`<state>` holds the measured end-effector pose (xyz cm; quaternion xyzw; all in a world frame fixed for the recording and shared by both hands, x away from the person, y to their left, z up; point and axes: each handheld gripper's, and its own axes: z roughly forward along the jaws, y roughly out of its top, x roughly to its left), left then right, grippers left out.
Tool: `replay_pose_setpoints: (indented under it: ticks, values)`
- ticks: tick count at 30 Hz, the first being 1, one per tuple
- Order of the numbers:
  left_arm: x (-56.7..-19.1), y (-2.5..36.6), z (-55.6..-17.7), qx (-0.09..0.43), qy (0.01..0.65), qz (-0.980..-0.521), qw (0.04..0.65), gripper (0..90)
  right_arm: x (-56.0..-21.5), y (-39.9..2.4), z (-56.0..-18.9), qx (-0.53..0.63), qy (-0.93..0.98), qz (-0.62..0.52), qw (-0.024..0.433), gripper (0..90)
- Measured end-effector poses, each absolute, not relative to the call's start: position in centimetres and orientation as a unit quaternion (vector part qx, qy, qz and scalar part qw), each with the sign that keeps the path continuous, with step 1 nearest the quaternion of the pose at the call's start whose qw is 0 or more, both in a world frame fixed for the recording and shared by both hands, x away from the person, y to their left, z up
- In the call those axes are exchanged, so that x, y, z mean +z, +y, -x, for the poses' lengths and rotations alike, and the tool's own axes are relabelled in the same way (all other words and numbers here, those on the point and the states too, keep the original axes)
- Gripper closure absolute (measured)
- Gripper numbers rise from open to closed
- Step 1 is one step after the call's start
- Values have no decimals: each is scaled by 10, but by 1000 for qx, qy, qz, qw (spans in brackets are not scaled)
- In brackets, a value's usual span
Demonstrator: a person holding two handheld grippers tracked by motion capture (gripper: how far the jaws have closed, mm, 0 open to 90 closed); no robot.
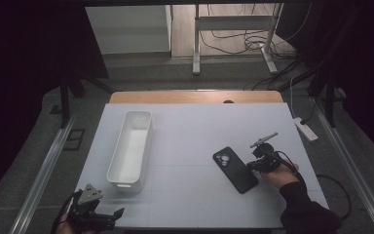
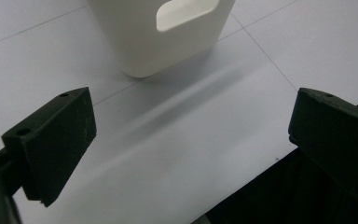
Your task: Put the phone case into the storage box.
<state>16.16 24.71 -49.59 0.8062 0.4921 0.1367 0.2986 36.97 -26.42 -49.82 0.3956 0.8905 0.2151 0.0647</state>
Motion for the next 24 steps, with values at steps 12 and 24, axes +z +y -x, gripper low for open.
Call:
replay_pose_setpoints:
  ticks: [12,24]
  values:
    - [-496,247,-162,137,492,-806,298,14,-494,-263,-365,220,888,-396,72,873]
    - [-496,247,-162,137,493,-806,296,14,-470,-268,-354,249,865,-421,113,531]
